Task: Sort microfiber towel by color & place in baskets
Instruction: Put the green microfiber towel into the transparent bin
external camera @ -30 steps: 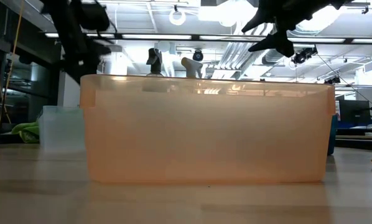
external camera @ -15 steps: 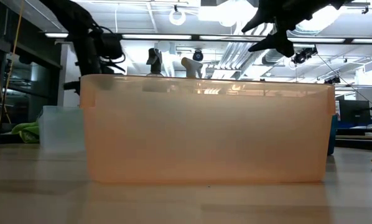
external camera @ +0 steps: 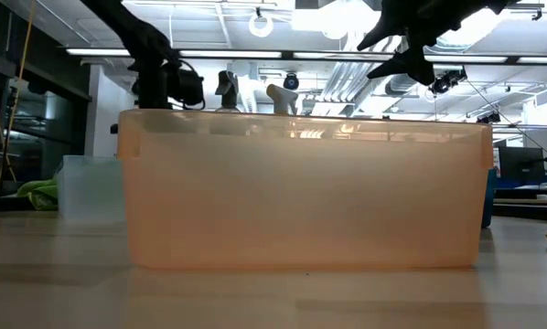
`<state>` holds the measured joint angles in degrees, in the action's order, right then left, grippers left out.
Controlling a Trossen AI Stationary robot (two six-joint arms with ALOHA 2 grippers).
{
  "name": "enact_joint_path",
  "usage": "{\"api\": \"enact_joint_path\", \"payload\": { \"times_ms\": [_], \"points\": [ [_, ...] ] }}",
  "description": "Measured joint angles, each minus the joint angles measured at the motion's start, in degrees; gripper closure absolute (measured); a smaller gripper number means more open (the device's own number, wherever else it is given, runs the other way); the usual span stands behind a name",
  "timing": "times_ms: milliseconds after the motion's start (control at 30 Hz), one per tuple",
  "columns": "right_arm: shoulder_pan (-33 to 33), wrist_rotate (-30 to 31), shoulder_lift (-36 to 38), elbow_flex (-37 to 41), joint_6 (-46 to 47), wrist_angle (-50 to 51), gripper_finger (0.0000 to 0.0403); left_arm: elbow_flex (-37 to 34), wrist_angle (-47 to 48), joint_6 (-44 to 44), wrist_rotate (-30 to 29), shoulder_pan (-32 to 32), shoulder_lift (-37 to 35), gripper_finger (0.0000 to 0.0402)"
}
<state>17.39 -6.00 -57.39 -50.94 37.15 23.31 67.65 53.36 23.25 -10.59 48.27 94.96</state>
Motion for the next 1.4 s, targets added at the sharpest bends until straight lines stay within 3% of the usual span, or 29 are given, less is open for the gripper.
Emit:
{"api": "enact_joint_path", "payload": {
  "times_ms": [367,467,600,633,800,933,1200,1400],
  "points": [
    [0.0,1.9,0.0,0.0,-0.1,0.0,0.0157,-3.2,-1.4,1.1,-0.6,-0.1,1.1,0.0217],
    [0.0,2.0,0.0,0.0,-0.1,0.0,0.0157,-3.2,-0.8,-1.3,-0.9,-0.1,0.8,0.0254],
    [0.0,2.0,0.0,0.0,-0.1,0.0,0.0157,-3.2,0.3,-4.8,-1.4,-0.1,-0.2,0.037],
    [0.0,2.0,0.0,0.0,-0.1,0.0,0.0157,-3.2,0.2,-5.3,-1.4,-0.1,-0.9,0.0384],
    [0.0,2.0,0.0,0.0,-0.1,0.0,0.0157,-0.9,2.8,-6.9,-1.4,-0.1,-8.8,0.0399],
    [0.0,2.0,0.0,0.0,-0.1,0.0,0.0157,5.8,6.2,-7.6,-1.2,-1.4,-19.1,0.04],
    [0.0,2.0,0.0,0.0,-0.1,0.0,0.0157,23.7,13.4,-8.5,1.6,-12.0,-33.4,0.0401],
    [0.0,2.0,0.0,0.0,-0.2,-0.1,0.0157,28.2,14.1,-3.6,3.9,-25.8,-37.5,0.0401]
  ]
}}
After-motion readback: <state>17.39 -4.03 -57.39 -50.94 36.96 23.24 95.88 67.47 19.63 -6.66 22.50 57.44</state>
